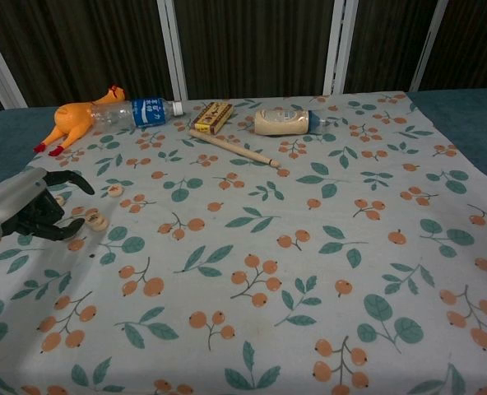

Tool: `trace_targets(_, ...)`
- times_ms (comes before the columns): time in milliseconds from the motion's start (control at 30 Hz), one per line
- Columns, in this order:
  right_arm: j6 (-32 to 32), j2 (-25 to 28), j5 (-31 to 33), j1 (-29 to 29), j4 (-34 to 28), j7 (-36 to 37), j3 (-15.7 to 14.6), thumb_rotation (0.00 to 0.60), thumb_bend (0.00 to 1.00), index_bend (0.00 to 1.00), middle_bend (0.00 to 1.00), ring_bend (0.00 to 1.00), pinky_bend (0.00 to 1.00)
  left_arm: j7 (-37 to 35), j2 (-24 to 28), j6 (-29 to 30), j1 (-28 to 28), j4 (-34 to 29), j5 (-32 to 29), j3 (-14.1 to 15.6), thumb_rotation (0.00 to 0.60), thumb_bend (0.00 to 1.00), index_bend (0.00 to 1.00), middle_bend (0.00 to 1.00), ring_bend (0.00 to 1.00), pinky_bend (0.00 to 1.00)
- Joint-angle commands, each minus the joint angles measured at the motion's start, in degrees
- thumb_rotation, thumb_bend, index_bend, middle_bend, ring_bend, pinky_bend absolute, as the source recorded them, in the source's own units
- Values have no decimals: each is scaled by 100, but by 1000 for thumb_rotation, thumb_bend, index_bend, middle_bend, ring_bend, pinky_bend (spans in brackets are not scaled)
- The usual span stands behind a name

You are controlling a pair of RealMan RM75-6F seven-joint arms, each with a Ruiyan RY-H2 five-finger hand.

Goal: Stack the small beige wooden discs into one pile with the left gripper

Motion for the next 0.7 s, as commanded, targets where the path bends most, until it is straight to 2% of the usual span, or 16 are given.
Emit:
trace_targets(33, -4, -5, -17, -1, -7, -19, -11, 600, 159, 0, 0, 0, 0, 65, 112, -9, 105, -108, -67, 76, 600, 401, 339, 1000, 1000, 1000)
trace_targets(467, 83, 14, -57, -33, 22, 84, -16, 600, 159, 0, 0, 0, 0, -74, -165, -274, 93, 472, -302, 42, 600, 398, 343, 1000, 1000, 1000)
trace_targets(700, 102, 19, -61, -41, 25, 102, -14, 600, 160, 0, 0, 0, 0, -137, -266, -339, 56, 709, -317, 3, 600, 398, 401, 1000, 1000, 1000)
